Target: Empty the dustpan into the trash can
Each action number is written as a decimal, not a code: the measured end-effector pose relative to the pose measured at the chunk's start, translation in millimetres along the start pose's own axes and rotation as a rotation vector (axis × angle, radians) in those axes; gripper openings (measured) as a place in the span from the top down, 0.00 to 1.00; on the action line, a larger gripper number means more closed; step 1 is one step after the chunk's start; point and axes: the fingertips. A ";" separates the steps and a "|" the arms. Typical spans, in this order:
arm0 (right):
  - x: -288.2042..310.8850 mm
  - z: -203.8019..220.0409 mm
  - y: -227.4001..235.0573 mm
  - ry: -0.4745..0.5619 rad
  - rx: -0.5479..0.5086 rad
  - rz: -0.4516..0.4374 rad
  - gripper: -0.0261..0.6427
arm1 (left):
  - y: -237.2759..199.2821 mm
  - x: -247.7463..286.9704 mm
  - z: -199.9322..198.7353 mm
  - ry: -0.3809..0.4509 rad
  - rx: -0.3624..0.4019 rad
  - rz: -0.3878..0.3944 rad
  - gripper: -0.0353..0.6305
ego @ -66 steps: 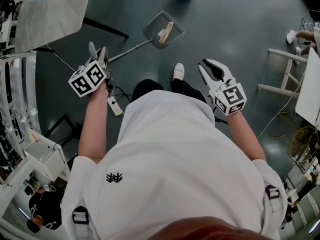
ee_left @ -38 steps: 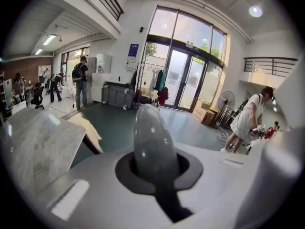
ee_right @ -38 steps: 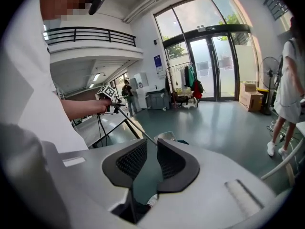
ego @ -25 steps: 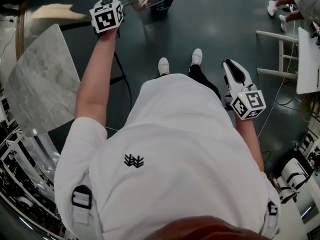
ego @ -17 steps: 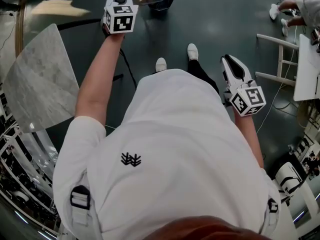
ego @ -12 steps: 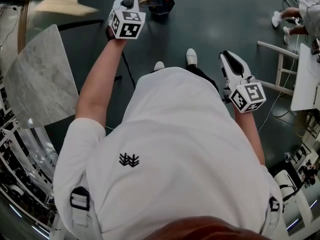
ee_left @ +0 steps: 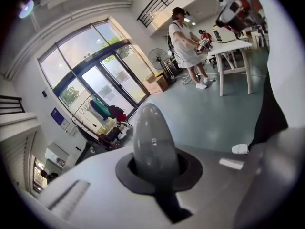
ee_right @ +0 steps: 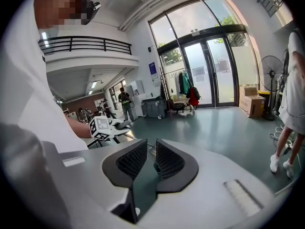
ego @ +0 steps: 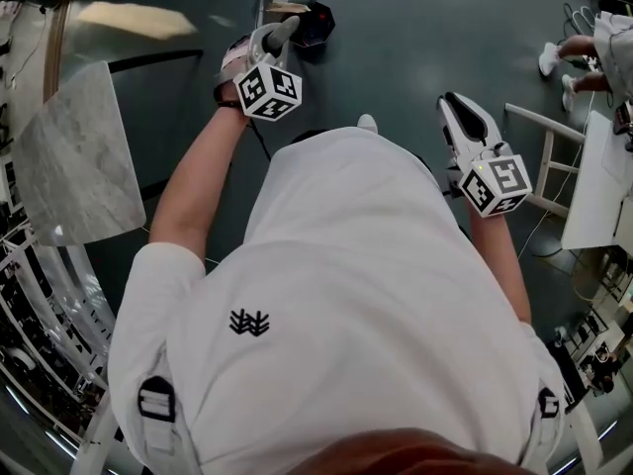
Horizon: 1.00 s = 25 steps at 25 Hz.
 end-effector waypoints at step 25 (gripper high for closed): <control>-8.8 4.7 64.6 -0.029 0.000 -0.203 0.87 | -69.6 -31.5 1.5 -0.239 -0.158 -0.355 0.86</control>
Point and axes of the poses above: the fingertips, and each gripper's own axes: x forward along the fingers, y to its right, z out of its underside, and after that the axes turned 11 degrees about y, right-handed
